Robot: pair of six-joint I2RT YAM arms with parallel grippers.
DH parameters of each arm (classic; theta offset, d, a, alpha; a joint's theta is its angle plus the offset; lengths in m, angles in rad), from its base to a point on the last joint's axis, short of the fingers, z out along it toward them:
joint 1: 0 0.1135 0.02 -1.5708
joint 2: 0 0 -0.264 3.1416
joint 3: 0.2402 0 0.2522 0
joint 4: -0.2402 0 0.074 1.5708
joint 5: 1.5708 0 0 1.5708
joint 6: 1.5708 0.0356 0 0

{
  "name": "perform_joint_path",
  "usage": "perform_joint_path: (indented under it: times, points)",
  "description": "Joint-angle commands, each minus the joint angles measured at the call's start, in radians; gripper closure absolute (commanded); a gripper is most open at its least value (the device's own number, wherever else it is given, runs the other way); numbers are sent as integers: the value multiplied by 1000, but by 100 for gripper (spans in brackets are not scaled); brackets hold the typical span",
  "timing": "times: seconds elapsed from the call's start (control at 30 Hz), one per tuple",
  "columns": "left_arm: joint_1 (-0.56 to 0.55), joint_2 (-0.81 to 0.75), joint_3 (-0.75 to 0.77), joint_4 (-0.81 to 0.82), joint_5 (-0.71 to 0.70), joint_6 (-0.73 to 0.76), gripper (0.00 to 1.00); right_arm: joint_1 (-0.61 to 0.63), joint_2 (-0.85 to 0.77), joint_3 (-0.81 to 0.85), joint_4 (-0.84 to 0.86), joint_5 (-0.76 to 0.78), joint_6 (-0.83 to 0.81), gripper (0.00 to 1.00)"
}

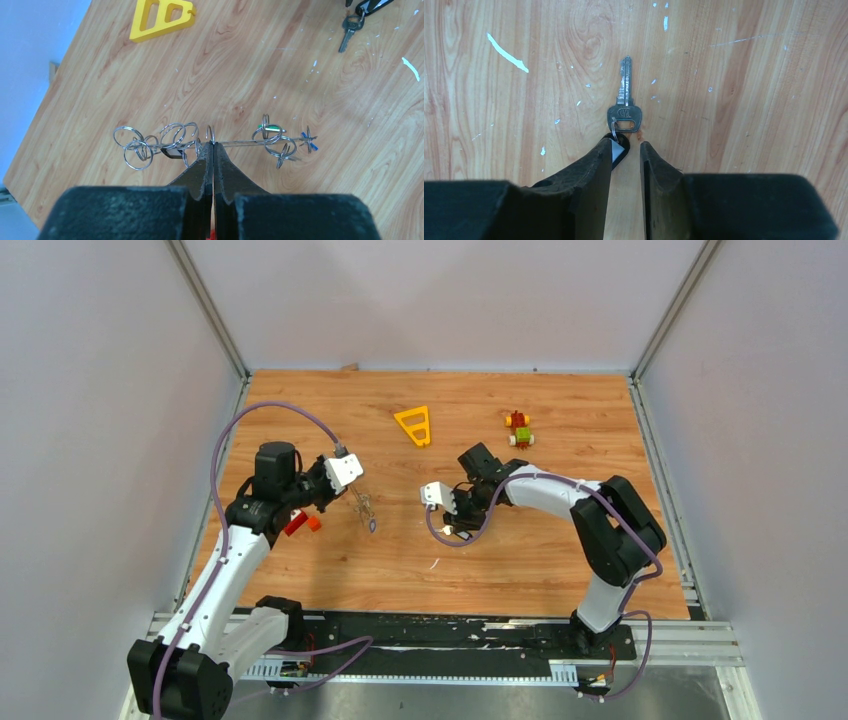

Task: Put the keys on the keyring
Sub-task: Pick up the key from the center of the board.

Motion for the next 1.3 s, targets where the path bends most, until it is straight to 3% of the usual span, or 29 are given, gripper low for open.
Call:
perform_joint_path:
  times: [0.0, 1.27]
  points:
    - [4, -15, 13, 33, 11, 10, 100, 11, 19, 33, -8, -32, -44, 73]
    - [4, -18, 4, 35, 8, 13, 100, 27, 42, 56, -39, -32, -79, 91]
